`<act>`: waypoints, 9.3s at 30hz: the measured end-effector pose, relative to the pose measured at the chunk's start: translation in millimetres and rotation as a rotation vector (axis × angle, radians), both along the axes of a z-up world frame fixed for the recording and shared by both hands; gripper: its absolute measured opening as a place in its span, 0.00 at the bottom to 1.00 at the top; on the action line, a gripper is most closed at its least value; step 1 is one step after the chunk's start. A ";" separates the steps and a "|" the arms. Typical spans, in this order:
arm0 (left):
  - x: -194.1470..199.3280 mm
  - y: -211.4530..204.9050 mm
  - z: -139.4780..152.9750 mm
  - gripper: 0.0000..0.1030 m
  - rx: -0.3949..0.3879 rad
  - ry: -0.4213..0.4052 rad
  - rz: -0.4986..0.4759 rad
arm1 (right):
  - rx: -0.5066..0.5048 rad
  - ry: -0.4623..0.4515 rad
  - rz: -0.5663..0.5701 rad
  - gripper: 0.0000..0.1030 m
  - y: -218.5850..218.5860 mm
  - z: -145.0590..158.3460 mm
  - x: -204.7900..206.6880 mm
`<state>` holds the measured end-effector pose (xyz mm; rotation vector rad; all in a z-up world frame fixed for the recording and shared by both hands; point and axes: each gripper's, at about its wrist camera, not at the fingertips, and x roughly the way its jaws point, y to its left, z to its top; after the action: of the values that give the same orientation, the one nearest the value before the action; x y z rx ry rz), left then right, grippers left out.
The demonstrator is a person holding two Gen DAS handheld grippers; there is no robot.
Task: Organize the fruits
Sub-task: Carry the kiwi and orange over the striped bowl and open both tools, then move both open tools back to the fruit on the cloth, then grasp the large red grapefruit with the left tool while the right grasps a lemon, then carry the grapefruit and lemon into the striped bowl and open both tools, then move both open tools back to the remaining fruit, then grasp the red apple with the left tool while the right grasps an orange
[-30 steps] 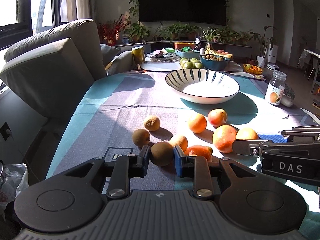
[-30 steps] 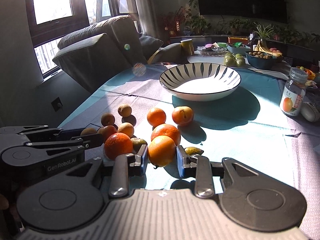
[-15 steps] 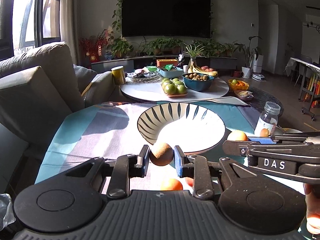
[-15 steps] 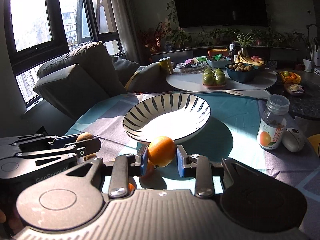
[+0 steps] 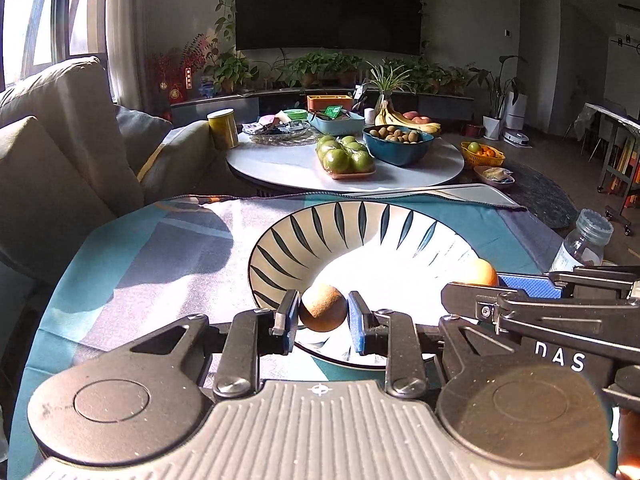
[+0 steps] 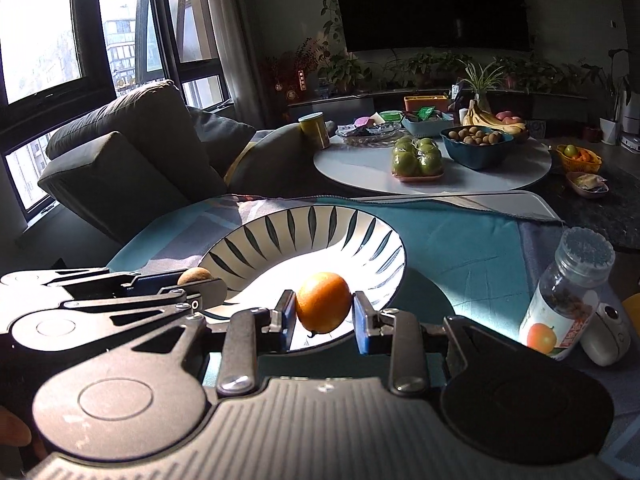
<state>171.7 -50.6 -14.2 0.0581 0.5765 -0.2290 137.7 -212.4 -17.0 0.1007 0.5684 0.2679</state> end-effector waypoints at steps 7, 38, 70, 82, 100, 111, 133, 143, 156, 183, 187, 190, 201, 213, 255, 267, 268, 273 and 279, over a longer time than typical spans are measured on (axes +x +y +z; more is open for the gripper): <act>8.9 0.1 -3.3 0.24 -0.022 0.036 -0.016 | -0.005 0.012 0.016 0.76 3.2 -6.5 9.5; -39.3 26.3 20.5 0.24 -0.019 -0.011 0.038 | 0.064 0.015 -0.006 0.76 -10.6 -1.4 -12.8; -160.9 28.4 -2.6 0.31 0.065 0.048 0.005 | 0.053 0.055 0.071 0.76 3.7 -4.7 -100.7; -157.4 22.3 -9.4 0.36 0.050 0.061 -0.012 | 0.016 0.105 0.091 0.76 11.6 -20.6 -106.4; -160.0 25.5 -14.3 0.34 0.019 0.063 -0.008 | -0.063 0.096 0.099 0.76 23.5 -27.4 -104.6; -164.4 25.6 -12.4 0.33 0.008 0.060 -0.024 | -0.114 0.072 0.119 0.76 29.6 -26.4 -105.7; -164.9 25.3 -8.9 0.33 -0.003 0.053 -0.024 | -0.134 0.076 0.098 0.76 28.0 -27.9 -101.1; -151.4 17.6 8.8 0.33 -0.007 0.002 -0.055 | -0.062 0.019 0.078 0.76 14.6 -5.7 -98.8; -99.1 1.6 29.6 0.33 -0.025 -0.046 -0.067 | 0.032 -0.015 0.015 0.76 -6.8 14.0 -63.1; -17.3 -11.3 4.0 0.33 -0.003 0.013 -0.076 | 0.064 0.023 -0.002 0.76 -10.0 -3.6 14.3; -14.5 -9.8 2.6 0.34 -0.015 0.019 -0.073 | 0.064 0.028 0.000 0.76 -10.5 -6.8 16.9; -14.9 -8.7 2.0 0.34 -0.023 0.015 -0.069 | 0.058 0.021 0.002 0.76 -9.7 -8.3 17.2; -23.7 -6.4 8.8 0.34 -0.002 -0.031 -0.058 | 0.054 0.007 -0.001 0.76 -9.7 -8.0 14.2; -49.9 16.4 17.4 0.34 -0.011 -0.048 -0.006 | 0.073 0.000 -0.001 0.76 -12.3 -4.2 0.1; -141.7 69.4 -10.4 0.34 -0.041 0.044 0.096 | 0.015 0.028 0.118 0.76 22.2 -4.8 -89.2; -135.9 69.8 -17.9 0.34 -0.048 0.072 0.102 | -0.003 0.044 0.126 0.76 30.0 -8.1 -94.4; -135.3 69.4 -18.9 0.34 -0.047 0.074 0.103 | -0.004 0.045 0.127 0.76 30.4 -8.3 -94.8; -131.5 69.5 -22.7 0.34 -0.053 0.090 0.113 | -0.008 0.051 0.131 0.76 32.8 -9.6 -95.6; -130.2 71.8 -25.5 0.34 -0.079 0.102 0.100 | -0.010 0.058 0.136 0.76 35.1 -11.1 -95.5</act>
<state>41.5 21.2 -39.7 -0.0596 0.6694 -0.1577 42.1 -177.3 -28.1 0.0601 0.6353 0.3949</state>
